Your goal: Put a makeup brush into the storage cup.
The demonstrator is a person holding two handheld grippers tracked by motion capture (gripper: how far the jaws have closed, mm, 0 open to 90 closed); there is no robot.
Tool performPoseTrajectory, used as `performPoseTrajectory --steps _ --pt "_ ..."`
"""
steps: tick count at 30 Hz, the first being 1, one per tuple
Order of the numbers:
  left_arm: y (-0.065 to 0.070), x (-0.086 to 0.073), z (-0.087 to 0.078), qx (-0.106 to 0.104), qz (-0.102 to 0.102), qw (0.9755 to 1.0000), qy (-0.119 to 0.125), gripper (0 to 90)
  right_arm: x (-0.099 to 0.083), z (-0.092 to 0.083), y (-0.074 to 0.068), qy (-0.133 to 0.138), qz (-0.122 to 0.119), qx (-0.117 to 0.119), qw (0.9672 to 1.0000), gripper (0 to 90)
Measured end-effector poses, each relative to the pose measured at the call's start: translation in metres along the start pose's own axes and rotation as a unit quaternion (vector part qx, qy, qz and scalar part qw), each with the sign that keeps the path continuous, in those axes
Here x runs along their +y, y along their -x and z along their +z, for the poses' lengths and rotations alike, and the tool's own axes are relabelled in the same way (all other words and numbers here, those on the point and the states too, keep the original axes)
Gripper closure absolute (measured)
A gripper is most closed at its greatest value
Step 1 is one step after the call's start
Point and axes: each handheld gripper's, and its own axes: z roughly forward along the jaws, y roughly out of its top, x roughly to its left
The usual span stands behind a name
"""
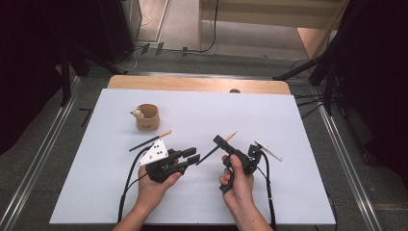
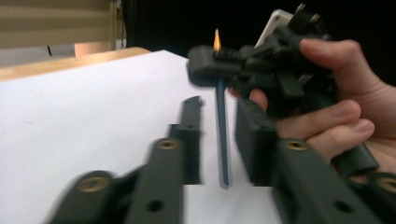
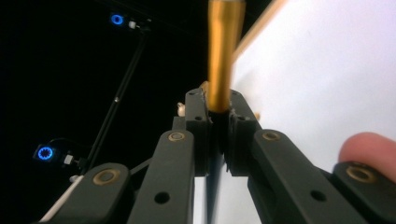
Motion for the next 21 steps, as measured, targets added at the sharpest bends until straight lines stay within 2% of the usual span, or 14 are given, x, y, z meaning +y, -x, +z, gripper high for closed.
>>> performPoseTrajectory --steps 1,3,9,12,16,17,18,19,20,21 --pt "0.000 0.000 0.000 0.000 -0.001 1.0000 -0.001 64.5 0.001 -0.001 -0.002 0.004 -0.017 0.001 0.9998 83.7" --pt "0.001 0.001 0.001 0.000 -0.001 1.0000 -0.002 60.2 0.002 -0.003 -0.007 0.006 -0.065 -0.010 0.9978 83.7" --pt "0.002 0.004 0.001 0.004 0.006 0.9999 -0.009 56.7 0.002 -0.002 -0.012 0.005 -0.129 -0.026 0.9913 83.7" --pt "0.002 0.004 0.002 0.004 0.007 0.9999 -0.014 56.7 0.000 -0.001 -0.016 0.002 -0.167 -0.035 0.9853 83.7" --pt "0.003 0.004 0.003 0.004 0.009 0.9997 -0.021 56.3 -0.004 0.000 -0.027 0.000 -0.232 -0.051 0.9713 83.7" --pt "0.003 0.004 0.003 0.004 0.009 0.9997 -0.023 56.2 -0.005 0.000 -0.031 0.000 -0.249 -0.054 0.9669 83.7" --pt "0.003 0.004 0.004 0.003 0.009 0.9997 -0.024 56.2 -0.006 0.000 -0.033 0.000 -0.258 -0.055 0.9646 83.7" --pt "0.004 0.004 0.004 0.002 0.008 0.9996 -0.026 56.2 -0.008 0.001 -0.036 -0.001 -0.275 -0.059 0.9596 83.7" --pt "0.004 0.004 0.005 0.001 0.009 0.9995 -0.029 56.7 -0.009 0.001 -0.039 -0.004 -0.287 -0.062 0.9559 83.7" --pt "0.004 0.004 0.005 0.001 0.010 0.9995 -0.031 56.8 -0.012 0.002 -0.042 -0.003 -0.306 -0.065 0.9499 83.7"
